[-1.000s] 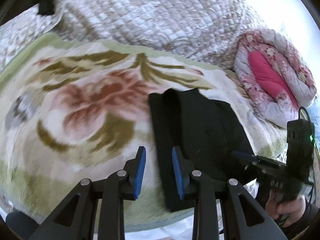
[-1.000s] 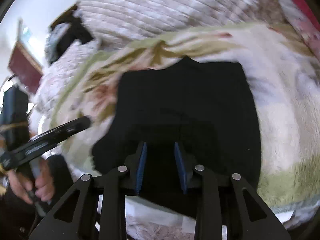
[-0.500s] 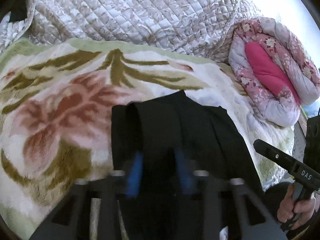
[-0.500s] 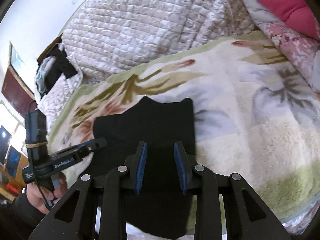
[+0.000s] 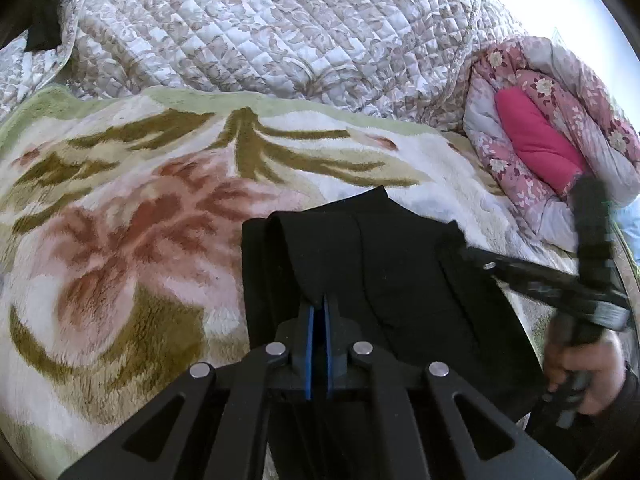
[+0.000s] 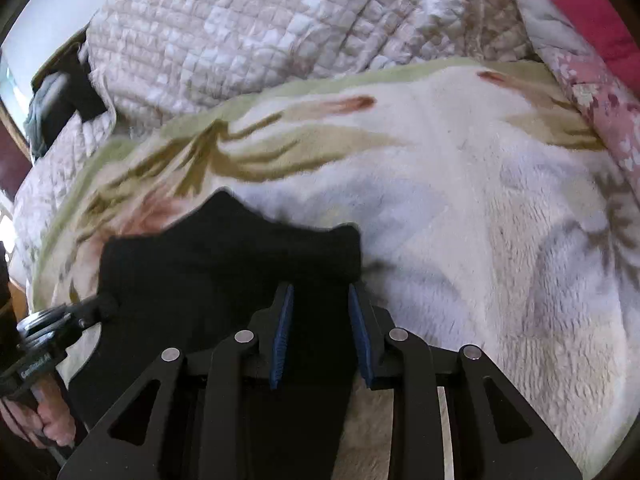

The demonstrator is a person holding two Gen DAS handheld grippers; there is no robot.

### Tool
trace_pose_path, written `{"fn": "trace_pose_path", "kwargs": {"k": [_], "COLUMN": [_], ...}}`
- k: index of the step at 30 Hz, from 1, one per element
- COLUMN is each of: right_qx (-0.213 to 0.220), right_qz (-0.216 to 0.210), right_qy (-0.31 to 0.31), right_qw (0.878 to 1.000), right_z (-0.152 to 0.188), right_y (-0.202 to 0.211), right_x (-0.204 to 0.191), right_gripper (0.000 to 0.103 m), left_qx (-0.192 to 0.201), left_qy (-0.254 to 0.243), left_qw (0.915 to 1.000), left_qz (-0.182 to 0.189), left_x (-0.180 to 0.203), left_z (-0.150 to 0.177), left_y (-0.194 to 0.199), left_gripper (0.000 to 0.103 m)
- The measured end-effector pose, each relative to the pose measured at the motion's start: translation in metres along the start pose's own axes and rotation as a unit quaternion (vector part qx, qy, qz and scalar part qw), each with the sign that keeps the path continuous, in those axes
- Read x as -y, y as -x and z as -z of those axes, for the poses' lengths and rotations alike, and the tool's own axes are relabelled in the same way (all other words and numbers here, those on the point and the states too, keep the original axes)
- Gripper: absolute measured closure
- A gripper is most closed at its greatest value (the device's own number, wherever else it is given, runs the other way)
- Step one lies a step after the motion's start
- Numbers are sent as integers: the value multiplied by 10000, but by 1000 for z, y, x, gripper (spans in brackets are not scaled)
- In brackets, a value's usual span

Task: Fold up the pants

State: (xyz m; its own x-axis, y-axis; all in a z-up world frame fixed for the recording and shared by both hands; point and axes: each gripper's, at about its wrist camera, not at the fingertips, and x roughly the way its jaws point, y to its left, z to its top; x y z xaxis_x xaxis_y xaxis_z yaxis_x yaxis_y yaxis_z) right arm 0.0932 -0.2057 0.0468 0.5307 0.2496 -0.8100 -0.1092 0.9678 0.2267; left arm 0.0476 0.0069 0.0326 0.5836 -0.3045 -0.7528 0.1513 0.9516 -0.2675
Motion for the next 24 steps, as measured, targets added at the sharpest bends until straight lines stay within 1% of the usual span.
{"fn": "trace_pose_path", "kwargs": {"k": [1,2,4,8,11,13,15,17,20,22,24], "right_qx": [-13,24,186,369,354,245,163,119,102,2,-92], "right_qz": [113,127,21,-88,-121,-63,-45,-83,-98,-52,-76], "right_qy": [-72,-113,-156,131,377,574,621,622,711,831,734], "right_qw": [9999,9999,9997,9992,9986,9980,9979,9980,9974,9965,9972], "right_z": [-2,-2,2,25,45,59,68,75,86,93,96], "right_y": [6,12,30,65,79,83,82,83,85,81,75], "right_x": [3,4,6,-7,-23,-33,-37,-41,-46,-48,-44], "right_gripper": [74,74,74,73,73,73,73,73,73,73,73], "left_qx": [-32,-55,-48,46,222,334,346,274,188,142,-16], "left_qy": [3,6,8,-16,-184,-295,-353,-387,-457,-564,-661], "left_qw": [10000,10000,9999,9999,9996,9990,9987,9988,9988,9983,9977], "left_qz": [29,66,128,91,-30,-72,-84,-116,7,103,132], "left_x": [-1,-2,-3,4,15,21,26,32,41,46,48], "left_z": [-1,-3,-4,-4,-2,0,2,6,18,29,41], "left_y": [0,2,7,20,37,49,57,60,63,63,57], "left_gripper": [95,94,92,92,92,92,92,92,92,92,92]}}
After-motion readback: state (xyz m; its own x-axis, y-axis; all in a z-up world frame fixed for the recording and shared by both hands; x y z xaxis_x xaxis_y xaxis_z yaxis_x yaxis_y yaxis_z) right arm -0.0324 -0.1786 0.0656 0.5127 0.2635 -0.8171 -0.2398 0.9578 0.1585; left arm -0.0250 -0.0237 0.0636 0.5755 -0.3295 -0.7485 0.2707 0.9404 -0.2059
